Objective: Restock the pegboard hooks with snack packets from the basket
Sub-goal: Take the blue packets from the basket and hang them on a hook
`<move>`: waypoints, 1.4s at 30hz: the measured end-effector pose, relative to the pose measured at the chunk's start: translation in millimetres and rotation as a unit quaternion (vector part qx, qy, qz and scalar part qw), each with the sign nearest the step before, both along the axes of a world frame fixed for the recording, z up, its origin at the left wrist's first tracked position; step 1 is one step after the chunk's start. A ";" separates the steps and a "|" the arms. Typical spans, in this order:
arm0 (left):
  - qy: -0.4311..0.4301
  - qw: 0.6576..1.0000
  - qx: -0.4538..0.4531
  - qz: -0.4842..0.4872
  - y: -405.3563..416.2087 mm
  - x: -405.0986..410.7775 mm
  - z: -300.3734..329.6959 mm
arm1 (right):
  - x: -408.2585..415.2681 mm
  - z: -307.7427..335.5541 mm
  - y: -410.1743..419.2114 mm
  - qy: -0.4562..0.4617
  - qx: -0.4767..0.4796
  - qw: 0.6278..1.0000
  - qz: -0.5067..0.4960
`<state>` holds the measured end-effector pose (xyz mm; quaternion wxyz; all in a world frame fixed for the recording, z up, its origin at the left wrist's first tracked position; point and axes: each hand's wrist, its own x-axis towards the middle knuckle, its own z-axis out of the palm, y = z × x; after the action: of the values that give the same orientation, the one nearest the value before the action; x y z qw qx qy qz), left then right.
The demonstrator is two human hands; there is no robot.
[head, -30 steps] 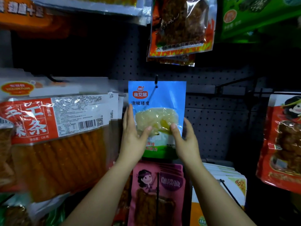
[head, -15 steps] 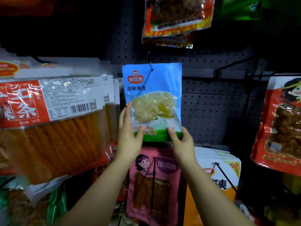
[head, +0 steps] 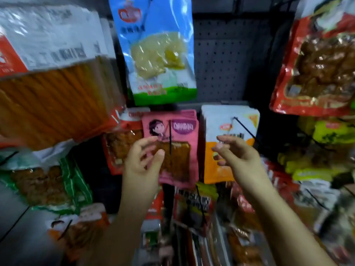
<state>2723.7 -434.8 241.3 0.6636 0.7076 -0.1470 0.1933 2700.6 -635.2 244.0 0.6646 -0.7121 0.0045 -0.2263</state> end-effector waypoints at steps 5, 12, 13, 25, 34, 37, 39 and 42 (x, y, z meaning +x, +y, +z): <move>0.006 0.997 -0.006 -0.075 -43.8 -70.5 -41.5 | -112.8 -63.2 -31.1 0.063 0.023 0.995 -0.070; 0.152 0.932 0.112 -0.308 -148.1 -143.9 -149.3 | -244.3 -187.0 -90.2 0.207 0.065 0.947 -0.235; 0.175 0.916 0.129 -0.338 -165.7 -151.7 -170.3 | -259.2 -205.6 -103.0 0.227 0.065 0.938 -0.255; 0.440 0.782 0.277 -0.346 -344.5 -222.7 -540.9 | -359.3 -503.9 -282.8 0.488 0.077 0.816 -0.301; 0.507 0.744 0.290 -0.325 -445.3 -244.0 -794.3 | -387.3 -777.2 -369.7 0.681 -0.080 0.710 -0.159; 0.524 0.724 0.310 -0.325 -470.8 -236.4 -853.5 | -379.0 -843.2 -398.3 0.692 -0.093 0.700 -0.149; 0.542 0.701 0.331 -0.324 -484.1 -233.4 -884.3 | -365.7 -875.3 -417.6 0.680 -0.114 0.712 -0.129; 0.561 0.685 0.337 -0.321 -501.3 -234.1 -915.0 | -339.4 -907.0 -441.5 0.653 -0.201 0.725 -0.089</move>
<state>2489.6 -936.1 -673.7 0.3605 0.7691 -0.0205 -0.5273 2361.2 -1076.7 -663.0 0.3151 -0.7972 0.4550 0.2412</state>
